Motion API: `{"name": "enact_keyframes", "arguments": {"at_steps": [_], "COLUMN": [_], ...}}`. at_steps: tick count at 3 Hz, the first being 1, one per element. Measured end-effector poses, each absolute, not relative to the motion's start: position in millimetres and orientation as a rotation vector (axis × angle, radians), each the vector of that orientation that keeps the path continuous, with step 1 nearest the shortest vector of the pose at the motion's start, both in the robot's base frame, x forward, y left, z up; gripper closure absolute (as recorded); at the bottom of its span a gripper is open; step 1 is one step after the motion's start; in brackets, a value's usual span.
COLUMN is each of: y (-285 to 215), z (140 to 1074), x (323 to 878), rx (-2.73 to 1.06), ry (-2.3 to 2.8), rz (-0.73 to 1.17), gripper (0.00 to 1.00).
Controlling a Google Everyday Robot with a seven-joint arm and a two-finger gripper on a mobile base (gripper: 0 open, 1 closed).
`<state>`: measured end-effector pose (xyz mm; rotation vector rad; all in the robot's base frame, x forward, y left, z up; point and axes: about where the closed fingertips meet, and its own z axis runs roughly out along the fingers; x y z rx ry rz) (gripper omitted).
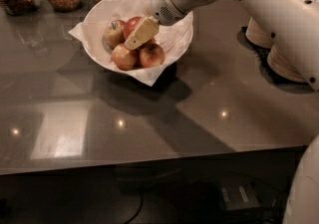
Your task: Pick apple from white bowl
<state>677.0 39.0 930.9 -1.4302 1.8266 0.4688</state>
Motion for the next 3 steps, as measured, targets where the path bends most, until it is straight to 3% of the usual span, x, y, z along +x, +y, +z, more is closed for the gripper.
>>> {"name": "enact_keyframes", "arguments": {"at_steps": [1,3], "y": [37.5,37.1], "z": [918.3,910.1], "x": [673.1,666.2], "rx": [-1.482,-1.515], "ry": [1.847,1.855], "rz": [0.488,0.504], "gripper": [0.31,0.73]}}
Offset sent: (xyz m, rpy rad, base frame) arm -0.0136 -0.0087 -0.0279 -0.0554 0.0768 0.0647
